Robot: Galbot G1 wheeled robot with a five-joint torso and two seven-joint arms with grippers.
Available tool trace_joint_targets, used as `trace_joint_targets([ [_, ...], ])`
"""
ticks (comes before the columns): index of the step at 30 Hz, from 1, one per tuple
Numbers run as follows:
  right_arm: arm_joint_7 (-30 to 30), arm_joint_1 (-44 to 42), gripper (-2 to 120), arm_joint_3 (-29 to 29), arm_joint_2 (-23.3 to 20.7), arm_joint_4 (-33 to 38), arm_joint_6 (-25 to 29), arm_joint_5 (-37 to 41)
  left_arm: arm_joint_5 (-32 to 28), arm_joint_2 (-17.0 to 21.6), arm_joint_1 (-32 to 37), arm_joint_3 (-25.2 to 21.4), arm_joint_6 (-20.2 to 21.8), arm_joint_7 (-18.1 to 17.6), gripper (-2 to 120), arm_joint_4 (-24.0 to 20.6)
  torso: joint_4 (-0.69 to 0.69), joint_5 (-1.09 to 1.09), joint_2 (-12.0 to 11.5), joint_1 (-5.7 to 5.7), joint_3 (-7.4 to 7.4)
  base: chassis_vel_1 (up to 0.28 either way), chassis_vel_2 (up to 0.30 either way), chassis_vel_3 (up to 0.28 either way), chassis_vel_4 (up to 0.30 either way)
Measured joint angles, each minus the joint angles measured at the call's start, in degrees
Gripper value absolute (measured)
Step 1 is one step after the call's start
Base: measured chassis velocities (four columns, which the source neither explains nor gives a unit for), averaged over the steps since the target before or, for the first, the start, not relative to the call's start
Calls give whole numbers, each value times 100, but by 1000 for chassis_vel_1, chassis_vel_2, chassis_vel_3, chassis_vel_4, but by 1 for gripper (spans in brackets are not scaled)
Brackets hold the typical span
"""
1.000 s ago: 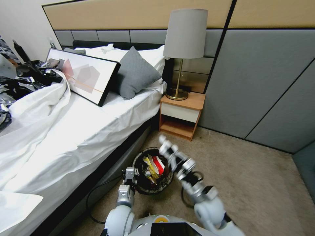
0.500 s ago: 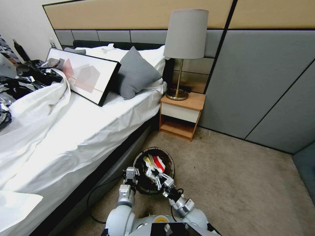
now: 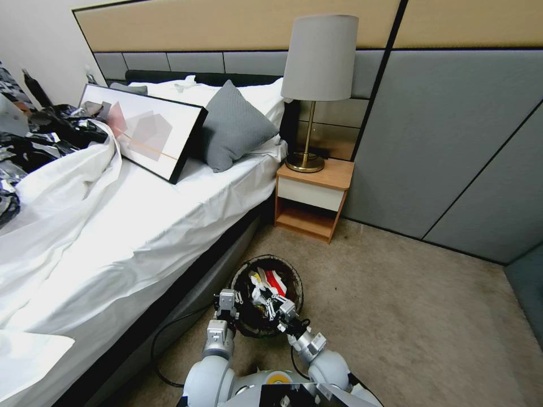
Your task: Pick up the trash bin, then pick up the garbage from the floor and place it into the trash bin.
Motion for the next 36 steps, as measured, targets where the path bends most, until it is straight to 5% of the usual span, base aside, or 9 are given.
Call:
trace_joint_targets([
  [6, 29, 71, 5, 64, -10, -25, -75, -59, 3, 9, 14, 2, -3, 2, 1, -13, 0, -1, 0, 0, 0, 0, 0, 0, 0],
  [30, 143, 128, 97, 135, -159, -54, -137, -76, -11, 53, 45, 11, 24, 5, 1, -92, 0, -2, 0, 0, 0, 0, 0, 0, 0],
  [36, 143, 97, 100, 152, -178, -37, -118, -76, -12, 57, 45, 11, 54, 12, 1, -114, 0, -2, 0, 0, 0, 0, 0, 0, 0],
])
